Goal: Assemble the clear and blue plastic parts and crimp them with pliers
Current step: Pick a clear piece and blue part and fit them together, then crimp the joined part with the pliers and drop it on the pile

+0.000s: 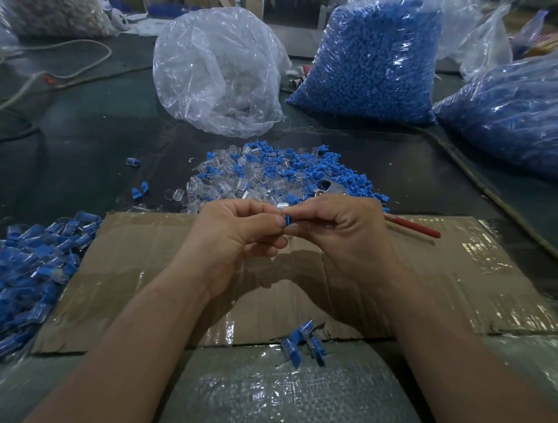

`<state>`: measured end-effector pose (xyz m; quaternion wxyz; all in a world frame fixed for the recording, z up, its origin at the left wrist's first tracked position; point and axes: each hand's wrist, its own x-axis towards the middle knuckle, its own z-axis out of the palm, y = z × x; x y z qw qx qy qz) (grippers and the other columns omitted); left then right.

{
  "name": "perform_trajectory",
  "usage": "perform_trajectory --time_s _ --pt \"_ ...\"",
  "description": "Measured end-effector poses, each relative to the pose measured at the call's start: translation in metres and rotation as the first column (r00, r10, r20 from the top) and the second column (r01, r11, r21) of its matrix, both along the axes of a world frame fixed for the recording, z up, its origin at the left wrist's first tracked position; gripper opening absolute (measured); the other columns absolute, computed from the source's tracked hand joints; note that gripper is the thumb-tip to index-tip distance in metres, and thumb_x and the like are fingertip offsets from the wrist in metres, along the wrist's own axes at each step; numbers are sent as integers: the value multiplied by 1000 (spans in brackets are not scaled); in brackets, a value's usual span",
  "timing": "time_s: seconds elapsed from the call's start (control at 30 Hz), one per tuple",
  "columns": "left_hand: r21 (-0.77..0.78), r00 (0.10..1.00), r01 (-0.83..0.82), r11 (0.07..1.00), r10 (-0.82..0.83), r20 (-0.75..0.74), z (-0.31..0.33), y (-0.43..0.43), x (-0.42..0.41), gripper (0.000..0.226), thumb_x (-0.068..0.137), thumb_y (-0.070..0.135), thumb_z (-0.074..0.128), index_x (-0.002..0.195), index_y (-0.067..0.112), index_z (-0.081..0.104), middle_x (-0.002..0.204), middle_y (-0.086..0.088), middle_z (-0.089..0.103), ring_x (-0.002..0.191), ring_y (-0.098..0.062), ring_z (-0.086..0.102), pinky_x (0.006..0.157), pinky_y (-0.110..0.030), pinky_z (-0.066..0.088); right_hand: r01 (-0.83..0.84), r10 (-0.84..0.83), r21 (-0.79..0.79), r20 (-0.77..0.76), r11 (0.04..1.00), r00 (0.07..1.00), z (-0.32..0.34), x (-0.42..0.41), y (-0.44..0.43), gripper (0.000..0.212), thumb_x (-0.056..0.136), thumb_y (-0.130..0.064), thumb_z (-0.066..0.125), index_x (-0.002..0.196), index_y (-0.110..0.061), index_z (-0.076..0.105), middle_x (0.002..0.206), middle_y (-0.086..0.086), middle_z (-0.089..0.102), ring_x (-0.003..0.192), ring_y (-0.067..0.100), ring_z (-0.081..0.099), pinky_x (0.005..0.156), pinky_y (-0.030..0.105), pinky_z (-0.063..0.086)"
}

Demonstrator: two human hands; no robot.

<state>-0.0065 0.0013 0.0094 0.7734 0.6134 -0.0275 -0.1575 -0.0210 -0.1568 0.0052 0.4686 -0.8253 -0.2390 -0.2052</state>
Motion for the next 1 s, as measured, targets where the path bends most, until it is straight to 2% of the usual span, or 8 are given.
perform_trajectory --time_s 0.23,0.37,0.57,0.73,0.8,0.9,0.97,1.0 --pt "1 1000 -7 1000 7 -14 0 0 -1 4 52 6 69 54 9 68 56 -9 65 47 -15 62 43 -18 48 16 -10 -116 51 993 999 1 1 -1 23 74 -4 71 98 -6 70 86 -10 65 82 1 62 73 10 49" --pt "-6 1000 -19 1000 19 -6 -1 -1 -1 4 51 7 69 54 10 68 55 -9 65 47 -14 62 43 -18 48 41 -27 -178 79 983 996 3 0 -1 22 76 -6 68 98 -5 71 87 -2 69 84 5 61 76 12 49" --pt "8 999 -42 999 42 -3 -3 0 1 15 53 7 69 67 3 65 57 -9 65 49 -15 63 45 -18 49 66 -52 -202 78 977 996 5 0 -2 21 77 -5 69 97 -5 71 87 3 72 82 6 62 77 16 51" --pt "16 999 -51 999 51 6 -2 0 0 18 53 7 69 69 2 64 56 -7 65 48 -14 62 44 -18 49 69 -56 -201 70 977 996 6 -1 0 21 76 -7 69 97 -5 71 86 2 71 81 3 60 76 12 50" --pt "6 998 -55 998 55 4 -1 0 0 16 53 7 69 67 3 65 57 -8 65 48 -14 62 44 -18 49 71 -65 -205 37 976 997 7 -2 0 24 75 -11 71 99 -6 70 85 -5 69 78 3 61 77 12 49" --pt "-15 997 -71 997 71 -1 -1 0 -1 17 53 7 69 68 3 64 56 -6 64 49 -13 61 45 -17 49 182 -209 -195 -125 964 970 11 -1 -5 39 73 -25 73 110 -13 66 84 -22 56 80 -2 58 78 8 45" --pt "-14 997 -81 997 81 3 0 0 -1 18 53 7 68 69 2 63 55 -5 64 48 -12 61 45 -17 49 325 -371 -264 -144 908 918 14 4 -19 47 73 -31 73 116 -17 62 91 -16 59 81 -3 55 74 7 41" --pt "-16 997 -82 996 82 2 0 0 -1 18 53 7 68 69 2 63 55 -5 63 48 -12 61 45 -17 49 384 -448 -321 -155 865 880 15 8 -28 52 73 -34 74 120 -18 60 101 -10 62 88 1 54 79 11 39"
